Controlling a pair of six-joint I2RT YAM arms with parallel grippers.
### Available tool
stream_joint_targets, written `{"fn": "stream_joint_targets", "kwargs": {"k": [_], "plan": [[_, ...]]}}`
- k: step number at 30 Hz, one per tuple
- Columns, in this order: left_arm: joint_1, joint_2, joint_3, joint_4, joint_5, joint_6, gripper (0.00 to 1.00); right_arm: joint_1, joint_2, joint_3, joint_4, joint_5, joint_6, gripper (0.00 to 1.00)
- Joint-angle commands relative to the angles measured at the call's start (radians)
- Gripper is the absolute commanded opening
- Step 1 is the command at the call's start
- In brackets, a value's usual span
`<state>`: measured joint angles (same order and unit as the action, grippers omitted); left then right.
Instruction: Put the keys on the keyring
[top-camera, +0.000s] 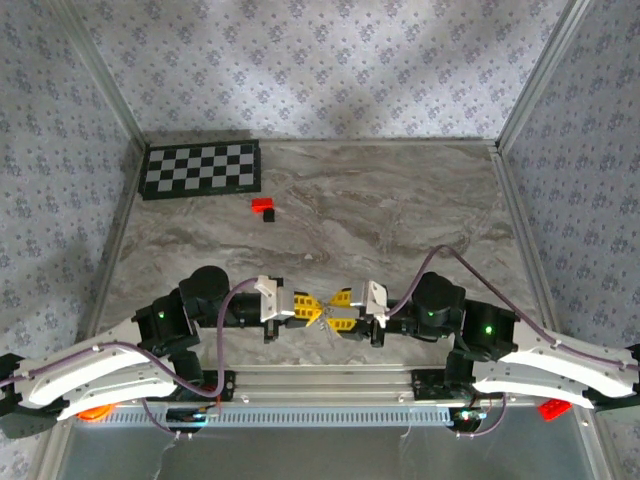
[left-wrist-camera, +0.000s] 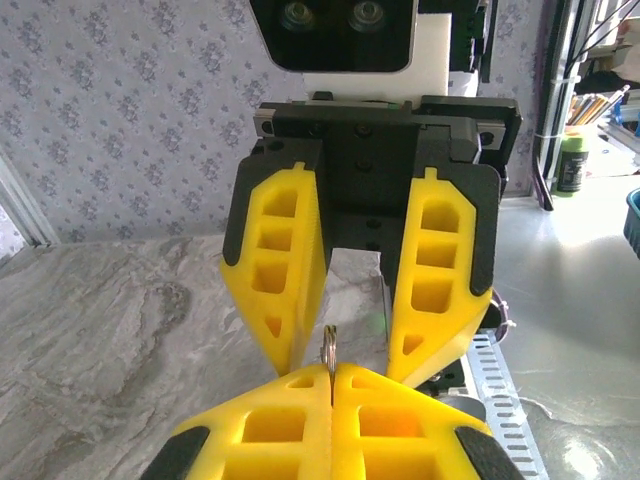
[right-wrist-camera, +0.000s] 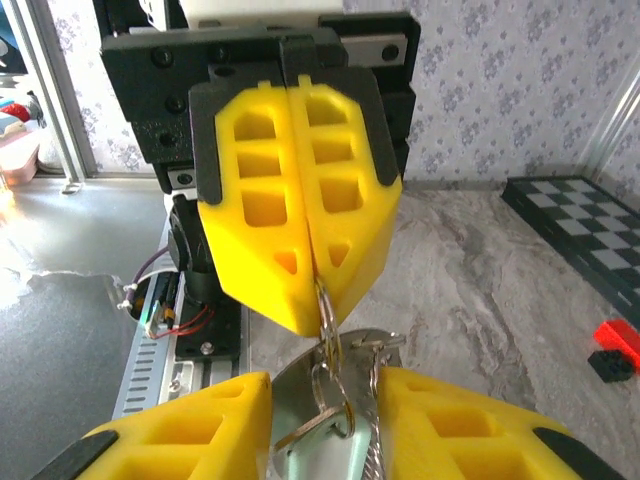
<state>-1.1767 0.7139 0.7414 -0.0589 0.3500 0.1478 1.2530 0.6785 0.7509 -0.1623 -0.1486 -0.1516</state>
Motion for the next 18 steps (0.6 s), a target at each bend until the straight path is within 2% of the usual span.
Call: {"fn": "stream_joint_targets", "kwargs": {"k": [1,7,18], "plan": [[-0.001,-0.019,0.001,0.059,0.035,-0.011,0.00,0.008,-0.014,0.033,0.051,0.000,-0.025,0.32],[-0.001,-0.016,0.005,0.056,0.043,-0.009,0.00,0.009,-0.014,0.031,0.066,-0.003,-0.041,0.30],[-0.001,-0.010,0.010,0.053,0.040,-0.011,0.00,0.009,-0.018,0.022,0.076,-0.014,-0.058,0.08]]}}
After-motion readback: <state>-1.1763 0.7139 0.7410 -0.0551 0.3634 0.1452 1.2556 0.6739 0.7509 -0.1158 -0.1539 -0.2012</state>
